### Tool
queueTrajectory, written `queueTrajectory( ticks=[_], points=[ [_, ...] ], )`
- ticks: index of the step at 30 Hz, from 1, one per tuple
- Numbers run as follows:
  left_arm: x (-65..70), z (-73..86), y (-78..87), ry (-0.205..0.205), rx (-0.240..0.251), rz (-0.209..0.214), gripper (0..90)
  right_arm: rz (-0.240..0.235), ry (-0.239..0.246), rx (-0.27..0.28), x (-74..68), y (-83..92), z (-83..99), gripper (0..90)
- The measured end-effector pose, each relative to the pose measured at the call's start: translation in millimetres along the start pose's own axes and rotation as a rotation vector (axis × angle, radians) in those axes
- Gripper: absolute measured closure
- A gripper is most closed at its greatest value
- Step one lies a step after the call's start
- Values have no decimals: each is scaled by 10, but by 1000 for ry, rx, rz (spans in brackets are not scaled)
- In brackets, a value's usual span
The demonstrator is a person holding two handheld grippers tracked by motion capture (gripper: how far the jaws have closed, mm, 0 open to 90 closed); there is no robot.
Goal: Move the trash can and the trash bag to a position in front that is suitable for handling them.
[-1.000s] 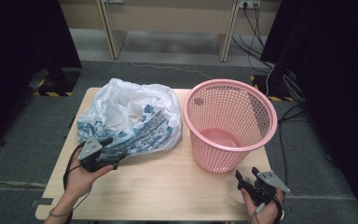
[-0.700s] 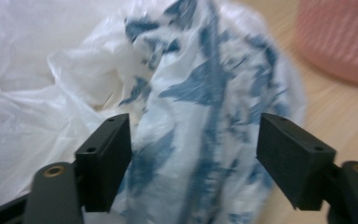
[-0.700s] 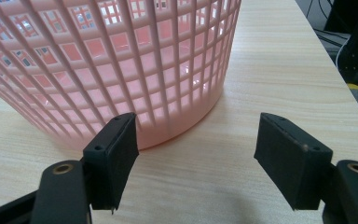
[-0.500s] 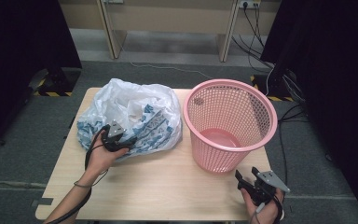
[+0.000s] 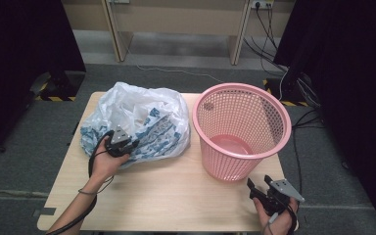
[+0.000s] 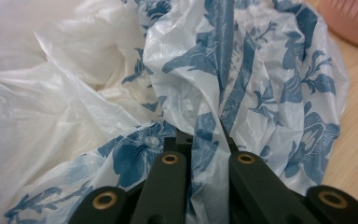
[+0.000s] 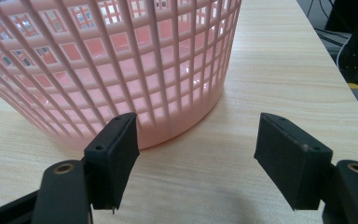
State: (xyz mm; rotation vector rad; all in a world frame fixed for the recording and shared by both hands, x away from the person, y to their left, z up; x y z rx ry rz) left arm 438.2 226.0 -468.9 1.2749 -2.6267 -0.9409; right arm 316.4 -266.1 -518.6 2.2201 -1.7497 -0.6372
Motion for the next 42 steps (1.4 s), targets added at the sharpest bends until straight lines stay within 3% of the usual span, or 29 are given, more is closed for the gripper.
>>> queueTrajectory(
  ticks=[10, 18, 20, 29, 42],
  points=[
    [-3, -164, 183, -9, 97, -44, 884, 1, 8, 2, -1, 1, 0, 304],
    [-35, -300, 350, -10, 191, -109, 889, 2, 8, 3, -1, 1, 0, 304],
    [-48, -340, 383, -24, 214, -118, 890, 2, 5, 2, -4, 2, 1, 304],
    [-64, -494, 508, -21, 296, -152, 892, 2, 6, 2, -6, 3, 1, 305],
    [-130, -769, 682, 20, 400, -190, 894, 3, 6, 1, -7, 2, 1, 306]
  ],
)
Point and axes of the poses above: each handheld gripper's, and its own axes: y roughly backward along the jaws, z roughly out of its underside, x roughly to its right, the point moved 2 cm from there along -y, roughly forward along the jaws, and after that the axes turned 6 degrees about -y, right-handed, at the moved point
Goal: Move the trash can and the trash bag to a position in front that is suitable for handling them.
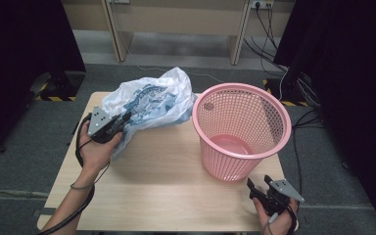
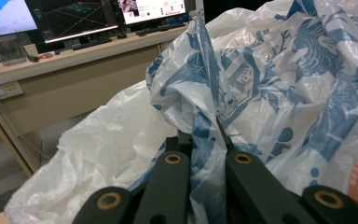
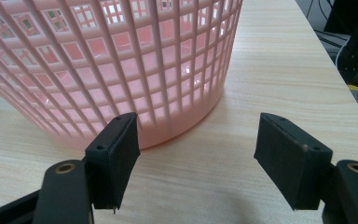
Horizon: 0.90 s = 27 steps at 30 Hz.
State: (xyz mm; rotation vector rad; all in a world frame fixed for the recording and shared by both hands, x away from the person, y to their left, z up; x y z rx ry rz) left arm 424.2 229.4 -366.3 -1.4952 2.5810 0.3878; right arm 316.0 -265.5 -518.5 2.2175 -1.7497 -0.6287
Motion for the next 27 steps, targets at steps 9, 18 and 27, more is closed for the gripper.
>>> queueTrajectory(
  ticks=[9, 18, 27],
  points=[
    [-15, -248, -68, 1, 51, 1, 895, -1, 1, 2, 6, -1, -1, 307],
    [-57, -442, -108, 3, 87, -23, 895, -1, -4, 0, 4, -2, -1, 307],
    [56, -652, -140, -15, 126, -10, 896, -1, -1, 1, 2, -1, 0, 308]
  ],
)
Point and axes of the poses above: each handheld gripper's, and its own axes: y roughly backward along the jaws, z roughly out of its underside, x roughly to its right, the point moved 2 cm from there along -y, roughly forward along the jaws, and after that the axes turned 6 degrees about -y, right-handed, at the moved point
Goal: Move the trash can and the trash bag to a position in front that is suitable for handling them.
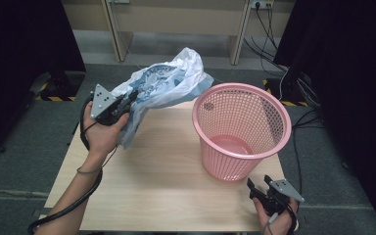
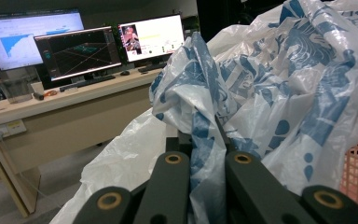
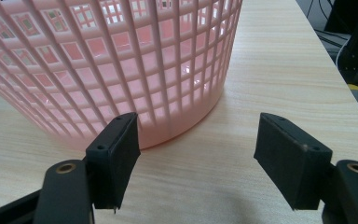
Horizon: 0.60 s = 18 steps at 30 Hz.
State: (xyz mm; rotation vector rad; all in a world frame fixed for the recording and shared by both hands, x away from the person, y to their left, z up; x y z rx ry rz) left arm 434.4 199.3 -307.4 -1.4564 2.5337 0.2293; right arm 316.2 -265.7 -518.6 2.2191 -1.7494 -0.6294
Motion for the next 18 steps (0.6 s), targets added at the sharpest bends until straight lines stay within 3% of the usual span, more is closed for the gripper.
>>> queueTrajectory(
  ticks=[18],
  points=[
    [287, -417, -182, -27, 83, 48, 896, -2, 3, -1, -4, 1, 1, 309]
  ],
)
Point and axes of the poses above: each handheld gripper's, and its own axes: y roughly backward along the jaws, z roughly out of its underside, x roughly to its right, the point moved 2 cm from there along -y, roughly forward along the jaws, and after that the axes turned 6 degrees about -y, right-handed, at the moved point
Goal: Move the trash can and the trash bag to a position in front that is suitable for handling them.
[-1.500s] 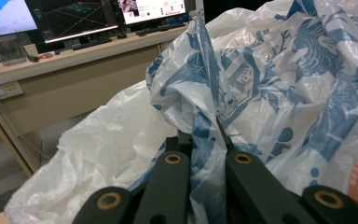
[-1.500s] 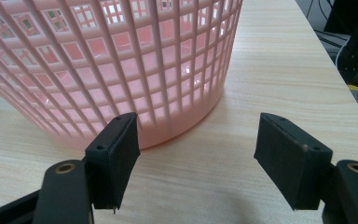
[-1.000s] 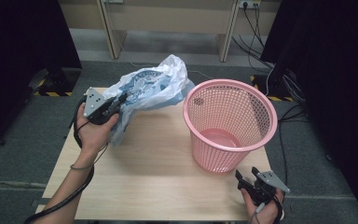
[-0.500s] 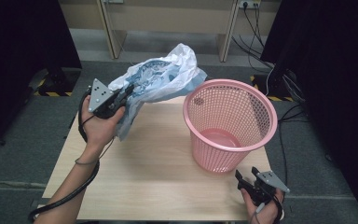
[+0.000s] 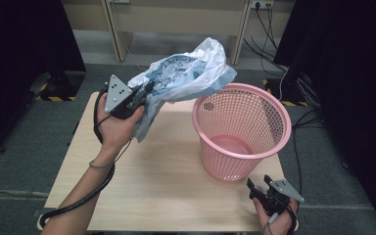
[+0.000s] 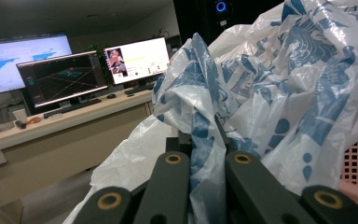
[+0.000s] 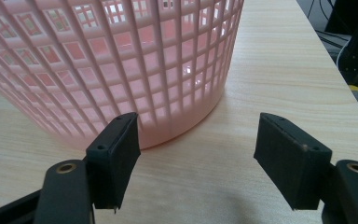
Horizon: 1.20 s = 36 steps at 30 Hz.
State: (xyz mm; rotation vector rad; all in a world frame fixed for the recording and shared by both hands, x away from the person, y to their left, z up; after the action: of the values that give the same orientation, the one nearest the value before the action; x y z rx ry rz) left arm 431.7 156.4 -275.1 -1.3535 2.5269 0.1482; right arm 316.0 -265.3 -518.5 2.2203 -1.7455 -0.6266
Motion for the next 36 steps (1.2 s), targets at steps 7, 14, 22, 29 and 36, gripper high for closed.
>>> queueTrajectory(
  ticks=[7, 14, 22, 29, 36],
  points=[
    [115, -174, -95, -24, 25, 18, 896, -2, 1, 0, -2, -1, 0, 309],
    [274, -364, -184, -38, 63, 51, 896, -4, -2, 0, -2, -2, -1, 310],
    [511, -541, -211, -79, 102, 96, 896, -6, -1, 0, -4, -2, -1, 310],
    [679, -645, -245, -113, 119, 132, 896, -7, 0, -2, -5, -4, -1, 310],
    [795, -719, -268, -142, 132, 151, 896, -8, -2, 1, -4, -1, -1, 310]
  ],
)
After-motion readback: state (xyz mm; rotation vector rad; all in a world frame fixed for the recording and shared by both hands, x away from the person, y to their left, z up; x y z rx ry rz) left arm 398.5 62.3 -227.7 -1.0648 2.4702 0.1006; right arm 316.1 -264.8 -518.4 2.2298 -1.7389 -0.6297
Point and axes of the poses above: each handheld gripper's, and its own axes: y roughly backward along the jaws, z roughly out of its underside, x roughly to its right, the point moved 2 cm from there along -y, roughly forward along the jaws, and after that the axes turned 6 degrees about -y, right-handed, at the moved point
